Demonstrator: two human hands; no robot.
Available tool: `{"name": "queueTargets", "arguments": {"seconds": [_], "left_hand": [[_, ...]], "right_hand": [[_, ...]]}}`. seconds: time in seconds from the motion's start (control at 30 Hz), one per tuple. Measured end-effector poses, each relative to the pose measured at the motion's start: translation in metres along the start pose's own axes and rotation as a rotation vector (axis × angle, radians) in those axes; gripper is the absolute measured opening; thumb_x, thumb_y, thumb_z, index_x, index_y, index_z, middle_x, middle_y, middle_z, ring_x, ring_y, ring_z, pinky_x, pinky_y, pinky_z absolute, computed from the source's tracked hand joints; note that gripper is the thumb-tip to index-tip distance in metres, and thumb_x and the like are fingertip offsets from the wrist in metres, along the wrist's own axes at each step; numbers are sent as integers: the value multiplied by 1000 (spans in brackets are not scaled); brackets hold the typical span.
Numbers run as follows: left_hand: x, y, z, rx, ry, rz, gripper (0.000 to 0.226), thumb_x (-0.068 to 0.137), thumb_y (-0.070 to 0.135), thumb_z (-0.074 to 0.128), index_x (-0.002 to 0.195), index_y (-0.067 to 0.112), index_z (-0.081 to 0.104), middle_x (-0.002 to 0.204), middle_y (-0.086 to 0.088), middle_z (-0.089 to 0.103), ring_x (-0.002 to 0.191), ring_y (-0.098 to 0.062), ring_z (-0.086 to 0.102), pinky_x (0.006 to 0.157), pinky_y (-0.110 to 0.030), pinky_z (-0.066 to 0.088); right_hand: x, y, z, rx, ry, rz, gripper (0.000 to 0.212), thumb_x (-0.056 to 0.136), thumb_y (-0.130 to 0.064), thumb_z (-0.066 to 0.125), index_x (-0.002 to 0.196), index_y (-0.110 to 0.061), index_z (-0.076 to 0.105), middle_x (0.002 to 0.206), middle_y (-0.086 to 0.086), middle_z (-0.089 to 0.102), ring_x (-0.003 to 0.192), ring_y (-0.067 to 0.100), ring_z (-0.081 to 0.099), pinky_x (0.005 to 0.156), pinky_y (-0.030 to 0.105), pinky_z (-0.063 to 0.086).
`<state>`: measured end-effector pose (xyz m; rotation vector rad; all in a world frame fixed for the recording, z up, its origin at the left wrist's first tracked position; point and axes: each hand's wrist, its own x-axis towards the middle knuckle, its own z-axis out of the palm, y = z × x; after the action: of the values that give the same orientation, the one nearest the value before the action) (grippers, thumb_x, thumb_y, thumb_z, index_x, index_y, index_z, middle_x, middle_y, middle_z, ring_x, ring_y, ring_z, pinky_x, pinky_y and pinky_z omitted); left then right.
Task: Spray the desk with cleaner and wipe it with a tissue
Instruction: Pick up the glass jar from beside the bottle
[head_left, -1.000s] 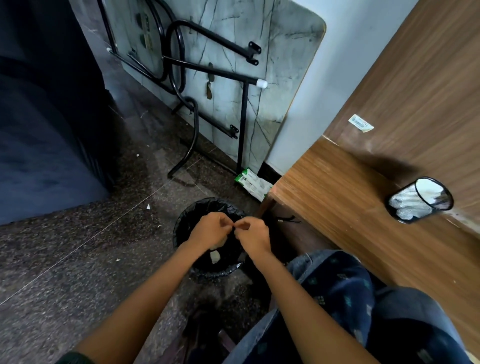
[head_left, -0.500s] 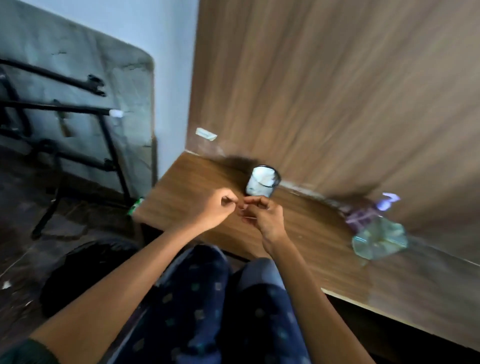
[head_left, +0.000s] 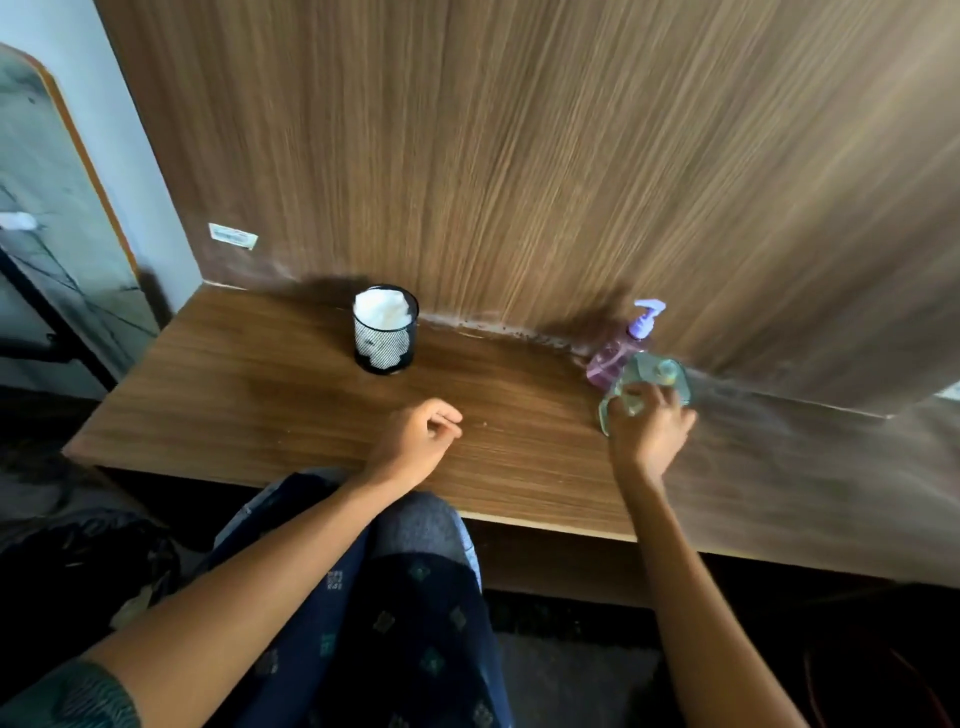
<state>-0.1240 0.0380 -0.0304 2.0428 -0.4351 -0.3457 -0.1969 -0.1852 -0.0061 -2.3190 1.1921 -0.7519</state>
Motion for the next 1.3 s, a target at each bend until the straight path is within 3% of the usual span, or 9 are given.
{"name": "queueTargets", "arguments": {"seconds": [0.2,0.33,0.5,0.63,0.87,0.93,1.07,1.2,1.3], "left_hand": [[-2,3,-1,23,-28,-7,18,84,1,53,92,12,66,93,-3,73,81,-18,68,80,-29,54],[-3,5,-4,7,-14,2,17,86,1,52,93,9,66,93,-6,73,79,-13,65,83,-26,52],[-4,4,-7,17,-13,-16,19,86,3,52,90,15,65,83,6,69,76,-21,69,76,-43,58],[-5,5,-8,9,-12,-1,21,86,3,52,88,19,64,79,12,65,73,-27,69,71,-49,57],[-10,5,-9,-58,22,55,23,87,4,54,104,17,60,98,0,71,86,-17,68,78,-26,55],[-11,7,-13,-33,50,108,35,85,4,57,117,19,55,108,0,67,92,-13,65,77,-16,51],[-10,22,-35,25,29,247,77,79,7,66,142,29,26,143,1,39,120,-11,47,99,-27,45],[-4,38,-79,339,-154,385,110,70,17,76,146,31,-2,157,2,7,144,-14,12,115,-28,22],[-5,40,-118,529,-257,305,121,67,22,79,143,37,-14,157,-2,11,142,-20,18,113,-36,30]], "right_hand": [[33,14,8,-224,15,-63,56,81,-36,61,133,-20,46,155,11,19,140,40,11,110,56,12],[49,20,10,-185,-61,40,77,81,-46,62,145,-27,23,158,12,-1,141,44,5,110,59,15],[60,26,8,66,-166,163,79,76,-40,70,139,-17,29,142,23,29,121,46,42,98,49,39],[57,17,1,163,-163,190,69,70,-33,77,128,-14,45,128,18,47,115,36,50,94,44,42],[21,-13,4,495,-449,0,79,63,-19,83,131,-18,43,117,0,54,107,19,55,89,38,50],[6,-28,8,555,-564,-92,84,60,-11,84,131,-19,41,118,-1,52,110,19,54,93,44,50],[-25,-64,13,591,-777,-278,100,54,0,85,136,-20,32,113,-6,52,106,10,55,99,41,47],[-52,-103,13,621,-1007,-446,112,51,-5,85,140,-27,23,121,0,52,113,16,57,99,37,47],[-73,-138,17,625,-1078,-539,113,52,-4,86,140,-24,19,125,-1,51,115,10,56,97,26,48]]}}
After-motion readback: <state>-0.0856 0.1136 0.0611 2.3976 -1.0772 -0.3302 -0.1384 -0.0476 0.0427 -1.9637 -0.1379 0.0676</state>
